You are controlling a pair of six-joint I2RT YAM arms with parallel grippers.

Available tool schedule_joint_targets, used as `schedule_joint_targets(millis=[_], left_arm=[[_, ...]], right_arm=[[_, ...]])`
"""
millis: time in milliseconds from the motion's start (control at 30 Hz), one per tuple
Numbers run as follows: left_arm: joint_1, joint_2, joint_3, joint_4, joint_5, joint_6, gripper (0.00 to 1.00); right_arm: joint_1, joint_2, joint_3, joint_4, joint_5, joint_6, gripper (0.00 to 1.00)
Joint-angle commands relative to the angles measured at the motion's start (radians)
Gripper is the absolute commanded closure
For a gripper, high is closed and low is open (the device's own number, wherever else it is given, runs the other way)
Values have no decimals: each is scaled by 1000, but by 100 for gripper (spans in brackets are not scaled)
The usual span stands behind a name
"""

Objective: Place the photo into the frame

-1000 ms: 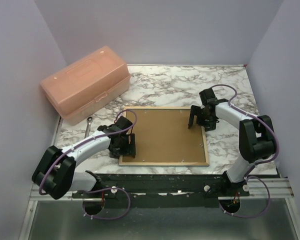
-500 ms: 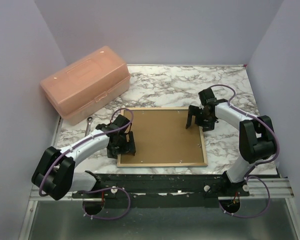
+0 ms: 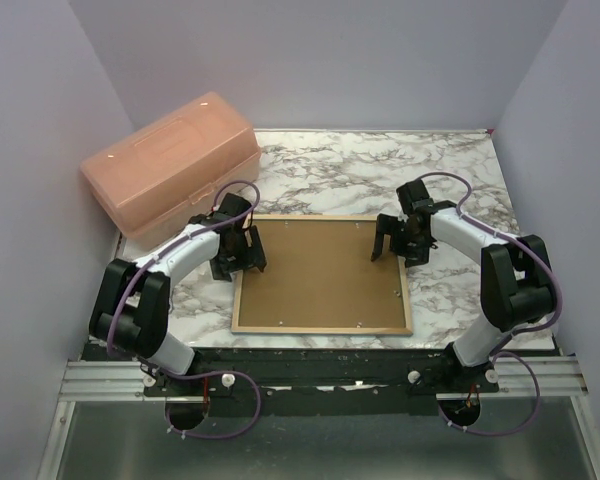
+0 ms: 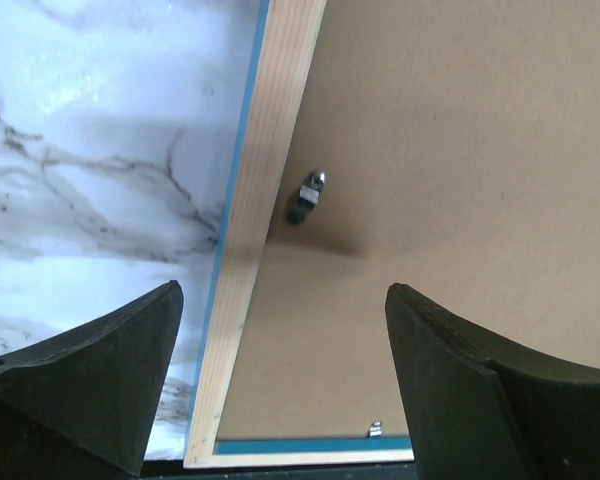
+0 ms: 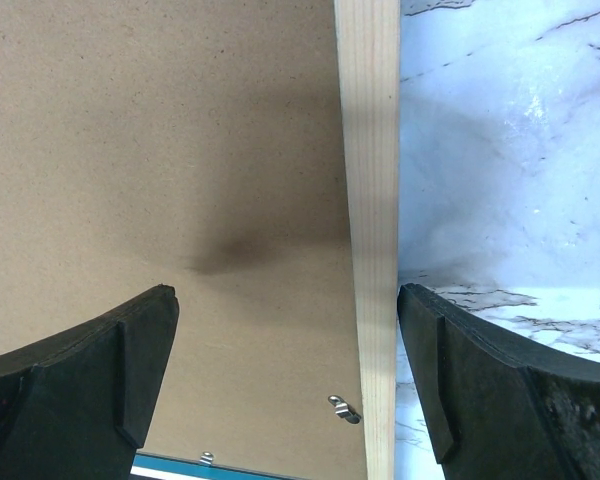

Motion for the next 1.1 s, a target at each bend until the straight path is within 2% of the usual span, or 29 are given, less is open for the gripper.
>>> schedule_joint_targets(millis=[0,300,400,500,633,900,1067], left_arm=[[10,85,64,14,-74,36,19],[13,179,155,6,-90,50,31],[12,176,154,17,-41,54,33],[3,148,120,54,37,43,34],[-34,98,72,71,71,20,34],[-159,1,-19,85,74,-59,34],[-186,-27,-65,96,63,-90,31]], right_arm=[[8,21,14,-21,-23,2,0],[8,40,5,-5,-31,-5,0],[8,37,11,-11,-22,-5,0],[8,21,20,-21,-6,1,0],[8,-5,28,-33,2,4,0],[8,-35,12,-46,0,12,0],[8,-45,-1,-44,17,12,0]])
